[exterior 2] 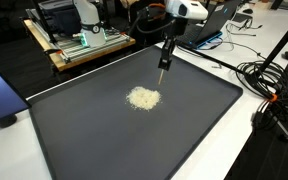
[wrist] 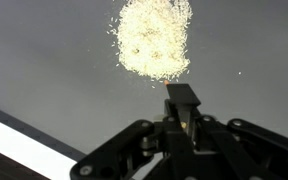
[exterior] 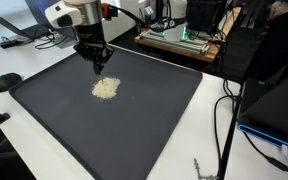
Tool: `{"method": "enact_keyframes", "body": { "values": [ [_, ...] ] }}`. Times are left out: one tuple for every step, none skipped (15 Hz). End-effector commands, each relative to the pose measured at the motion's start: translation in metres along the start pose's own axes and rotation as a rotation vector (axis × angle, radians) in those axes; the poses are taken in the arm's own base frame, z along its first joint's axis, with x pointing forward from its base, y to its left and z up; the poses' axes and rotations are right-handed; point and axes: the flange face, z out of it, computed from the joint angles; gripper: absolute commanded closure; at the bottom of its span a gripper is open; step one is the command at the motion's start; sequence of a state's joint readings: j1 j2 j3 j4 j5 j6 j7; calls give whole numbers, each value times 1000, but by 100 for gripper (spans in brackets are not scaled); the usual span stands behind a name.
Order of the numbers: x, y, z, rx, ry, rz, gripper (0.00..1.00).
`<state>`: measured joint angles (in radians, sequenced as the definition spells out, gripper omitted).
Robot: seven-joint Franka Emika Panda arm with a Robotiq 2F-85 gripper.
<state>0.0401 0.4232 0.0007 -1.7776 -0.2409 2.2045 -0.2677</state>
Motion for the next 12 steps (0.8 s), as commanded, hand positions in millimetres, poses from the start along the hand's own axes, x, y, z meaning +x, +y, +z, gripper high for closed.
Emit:
{"method": "enact_keyframes", "body": {
  "values": [
    [1,-34,4,-135,-36,-44,97],
    [4,-45,8,-174,-49,-63,97],
    [5,-54,10,-209,-59,-84,97],
    [6,-65,13,-240,-67,-104,97],
    [8,-73,15,-270,-74,-121,97],
    [9,-83,18,-302,-80,-144,97],
    [10,-92,22,-328,-91,-166,97],
    [11,-101,26,-351,-100,-189,97],
    [12,-111,30,-375,-109,-214,97],
    [13,-119,34,-398,-117,-241,97],
    [14,-127,38,-417,-126,-263,97],
    [15,-135,43,-443,-137,-290,97]
  ]
}}
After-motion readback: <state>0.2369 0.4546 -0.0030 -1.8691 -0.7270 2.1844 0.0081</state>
